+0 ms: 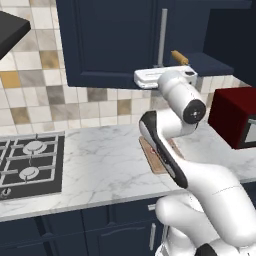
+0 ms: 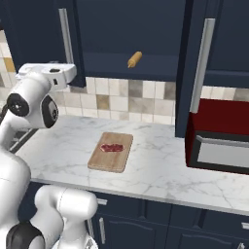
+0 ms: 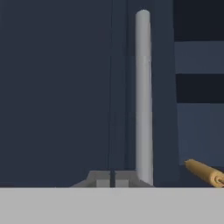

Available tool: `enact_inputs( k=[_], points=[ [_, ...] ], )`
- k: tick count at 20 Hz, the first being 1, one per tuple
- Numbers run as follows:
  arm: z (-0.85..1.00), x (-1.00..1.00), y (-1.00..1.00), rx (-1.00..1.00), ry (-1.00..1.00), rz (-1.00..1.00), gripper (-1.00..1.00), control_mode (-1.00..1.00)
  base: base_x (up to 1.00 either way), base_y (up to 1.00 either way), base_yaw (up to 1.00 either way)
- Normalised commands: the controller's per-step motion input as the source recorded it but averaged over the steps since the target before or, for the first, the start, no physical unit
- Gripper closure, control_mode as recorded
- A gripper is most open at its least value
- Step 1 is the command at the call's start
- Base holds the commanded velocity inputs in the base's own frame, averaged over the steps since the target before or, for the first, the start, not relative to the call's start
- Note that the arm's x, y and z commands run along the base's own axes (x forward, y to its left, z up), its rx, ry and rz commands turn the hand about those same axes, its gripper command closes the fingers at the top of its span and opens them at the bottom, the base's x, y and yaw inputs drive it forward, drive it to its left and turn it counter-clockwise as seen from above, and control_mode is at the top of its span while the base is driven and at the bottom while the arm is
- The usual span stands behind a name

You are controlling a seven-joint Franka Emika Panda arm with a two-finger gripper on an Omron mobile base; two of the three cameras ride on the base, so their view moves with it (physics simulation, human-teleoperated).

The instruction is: Open the cabinet, retrieve the rolling pin, and place it next to the meat on the cutting board to prepare for tenderizing.

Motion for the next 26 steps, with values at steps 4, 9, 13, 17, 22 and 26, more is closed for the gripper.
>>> enact_inputs(
  k=[4,9,13,17,22,26],
  points=[
    [-0.16,-0.8,0.71,0.0,0.0,-0.01,1.0,-1.0,0.0,0.0,0.0],
    [-0.01,-0.41,0.29,0.01,0.0,-0.05,-1.0,-1.0,0.0,0.0,0.0],
    [0.09,-0.08,-0.45,0.06,0.0,-0.05,-1.0,-1.0,0.0,0.0,0.0],
    [0.17,-0.13,-0.9,0.23,0.0,0.0,-1.0,-1.0,0.0,0.0,0.0],
    [0.12,-0.28,-0.69,0.25,0.0,0.03,-1.0,-1.0,0.0,0.0,0.0],
    [0.13,-0.27,-0.45,0.25,0.0,0.02,-1.0,-1.0,0.0,0.0,0.0]
  ],
)
